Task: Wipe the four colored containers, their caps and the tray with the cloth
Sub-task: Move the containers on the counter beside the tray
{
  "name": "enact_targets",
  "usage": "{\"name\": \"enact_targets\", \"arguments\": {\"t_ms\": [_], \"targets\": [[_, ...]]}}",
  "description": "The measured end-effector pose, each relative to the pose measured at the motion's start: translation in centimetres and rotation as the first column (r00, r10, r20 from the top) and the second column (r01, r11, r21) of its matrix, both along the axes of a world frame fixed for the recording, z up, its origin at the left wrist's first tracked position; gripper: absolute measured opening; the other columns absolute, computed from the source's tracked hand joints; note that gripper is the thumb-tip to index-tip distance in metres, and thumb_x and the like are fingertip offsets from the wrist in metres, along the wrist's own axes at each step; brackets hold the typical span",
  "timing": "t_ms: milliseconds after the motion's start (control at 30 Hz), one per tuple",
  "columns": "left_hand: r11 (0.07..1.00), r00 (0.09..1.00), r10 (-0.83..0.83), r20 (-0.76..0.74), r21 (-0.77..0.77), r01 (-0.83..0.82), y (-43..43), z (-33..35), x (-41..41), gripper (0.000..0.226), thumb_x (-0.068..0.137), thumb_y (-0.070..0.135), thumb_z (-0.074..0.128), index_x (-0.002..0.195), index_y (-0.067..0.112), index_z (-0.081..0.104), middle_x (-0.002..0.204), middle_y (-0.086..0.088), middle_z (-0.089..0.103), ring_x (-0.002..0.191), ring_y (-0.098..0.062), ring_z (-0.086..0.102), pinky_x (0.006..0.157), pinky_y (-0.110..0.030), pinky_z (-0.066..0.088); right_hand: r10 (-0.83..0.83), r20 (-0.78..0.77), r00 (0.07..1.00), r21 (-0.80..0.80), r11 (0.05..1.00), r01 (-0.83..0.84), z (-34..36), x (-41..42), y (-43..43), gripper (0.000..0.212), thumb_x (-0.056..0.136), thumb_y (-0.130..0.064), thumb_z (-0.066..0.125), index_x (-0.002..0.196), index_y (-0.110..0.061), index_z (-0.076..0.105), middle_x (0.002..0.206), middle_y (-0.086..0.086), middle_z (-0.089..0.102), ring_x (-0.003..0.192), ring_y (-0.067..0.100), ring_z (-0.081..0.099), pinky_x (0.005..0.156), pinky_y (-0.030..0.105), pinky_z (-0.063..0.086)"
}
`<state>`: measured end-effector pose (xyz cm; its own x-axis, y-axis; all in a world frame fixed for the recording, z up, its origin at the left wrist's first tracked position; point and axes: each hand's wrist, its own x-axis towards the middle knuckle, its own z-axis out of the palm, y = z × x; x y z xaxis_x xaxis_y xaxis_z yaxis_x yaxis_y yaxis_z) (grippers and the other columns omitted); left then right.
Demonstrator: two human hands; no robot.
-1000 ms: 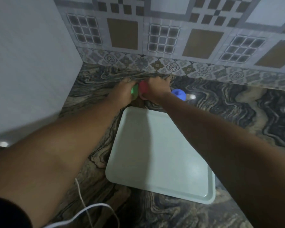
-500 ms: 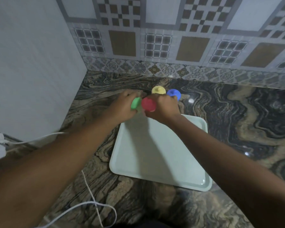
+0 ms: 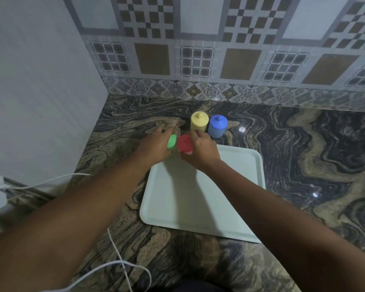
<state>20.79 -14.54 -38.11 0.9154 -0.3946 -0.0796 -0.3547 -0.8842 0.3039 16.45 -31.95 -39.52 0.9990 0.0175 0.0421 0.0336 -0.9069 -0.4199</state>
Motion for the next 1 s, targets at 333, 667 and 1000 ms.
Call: {"name": "enact_targets", "arguments": {"t_ms": [333, 667, 1000], "targets": [[0.997, 0.999, 0.036, 0.038, -0.066, -0.034, 1.1, 3.0, -2.0, 0.079, 0.085, 0.052, 0.062, 0.151, 0.034, 0.024, 0.151, -0.006, 0.04, 0.131, -0.034, 0.049, 0.097, -0.048, 0.048, -0.036, 0.008, 0.999, 0.011, 0.999, 0.036, 2.1, -1.8, -2.5, 0.081, 0.078, -0.055, 0.079, 0.145, -0.02, 0.049, 0.14, 0.006, 0.056, 0.129, 0.032, 0.052, 0.1, 0.051, 0.046], [0.997, 0.996, -0.045, 0.078, -0.059, 0.049, -7.7, 4.3, 3.3, 0.08, 0.083, 0.044, 0.067, 0.152, 0.021, 0.033, 0.153, -0.008, 0.042, 0.138, -0.035, 0.04, 0.11, -0.052, 0.037, -0.209, -0.011, 0.978, -0.046, 0.977, 0.208, 4.6, 1.3, -9.3, 0.077, 0.087, -0.038, 0.075, 0.154, -0.018, 0.042, 0.15, 0.012, 0.05, 0.137, 0.038, 0.047, 0.107, 0.055, 0.046], [0.996, 0.994, -0.086, -0.063, 0.018, 0.087, -11.7, 1.6, 7.2, 0.07, 0.079, 0.036, 0.075, 0.143, 0.024, 0.048, 0.143, -0.015, 0.051, 0.128, -0.037, 0.051, 0.103, -0.049, 0.045, -0.122, -0.147, 0.982, 0.034, 0.991, 0.129, 1.8, 6.1, -10.7, 0.098, 0.077, -0.042, 0.085, 0.158, -0.015, 0.037, 0.157, 0.015, 0.044, 0.139, 0.038, 0.049, 0.11, 0.05, 0.046]]}}
